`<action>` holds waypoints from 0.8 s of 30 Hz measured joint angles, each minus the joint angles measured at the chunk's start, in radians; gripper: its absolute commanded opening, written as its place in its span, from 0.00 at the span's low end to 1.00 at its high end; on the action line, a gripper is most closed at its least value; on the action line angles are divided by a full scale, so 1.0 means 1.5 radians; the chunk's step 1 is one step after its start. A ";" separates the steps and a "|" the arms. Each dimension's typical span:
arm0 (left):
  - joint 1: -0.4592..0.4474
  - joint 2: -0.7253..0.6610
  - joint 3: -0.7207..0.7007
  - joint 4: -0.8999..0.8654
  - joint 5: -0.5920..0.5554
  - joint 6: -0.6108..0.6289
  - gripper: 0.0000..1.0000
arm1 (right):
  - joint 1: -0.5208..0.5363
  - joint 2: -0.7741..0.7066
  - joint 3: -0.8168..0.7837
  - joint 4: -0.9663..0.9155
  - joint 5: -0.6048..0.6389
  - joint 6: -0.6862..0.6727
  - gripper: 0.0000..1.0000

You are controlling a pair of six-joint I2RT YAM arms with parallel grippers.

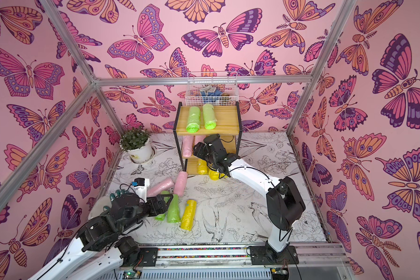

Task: Sort the rolls of trash bags by color and place them on the shelf
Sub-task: Place the roll of trash bags on the shelf, then pick up the roll of trash bags from the center of the board.

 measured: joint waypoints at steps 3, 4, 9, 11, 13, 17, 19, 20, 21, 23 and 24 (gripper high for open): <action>0.000 0.011 0.004 -0.003 0.000 0.008 0.97 | -0.001 -0.003 0.002 -0.012 -0.007 -0.004 0.68; 0.000 0.014 0.007 -0.004 0.000 0.011 0.98 | -0.001 -0.006 0.002 -0.020 -0.010 -0.005 0.68; 0.000 0.048 0.028 -0.015 0.000 0.030 0.98 | -0.001 -0.053 -0.030 -0.063 -0.028 -0.005 0.68; 0.000 0.073 0.033 -0.016 0.001 0.033 0.98 | -0.001 -0.104 -0.069 -0.075 -0.032 -0.006 0.68; 0.000 0.097 0.036 -0.017 0.004 0.033 0.98 | 0.000 -0.157 -0.115 -0.086 -0.029 -0.013 0.68; 0.000 0.148 0.039 -0.020 0.015 0.033 0.97 | 0.006 -0.270 -0.164 -0.075 -0.017 -0.027 0.68; 0.000 0.171 0.041 -0.020 0.021 0.033 0.96 | 0.014 -0.320 -0.184 -0.071 -0.007 -0.031 0.67; 0.000 0.183 0.044 -0.020 0.023 0.033 0.95 | 0.021 -0.344 -0.196 -0.070 -0.002 -0.032 0.67; 0.000 0.195 0.047 -0.020 0.027 0.033 0.95 | 0.029 -0.363 -0.208 -0.071 0.004 -0.032 0.67; 0.000 0.223 0.056 -0.019 0.038 0.033 0.93 | 0.051 -0.399 -0.236 -0.080 0.022 -0.033 0.66; 0.000 0.236 0.061 -0.019 0.044 0.034 0.92 | 0.064 -0.415 -0.249 -0.086 0.033 -0.034 0.66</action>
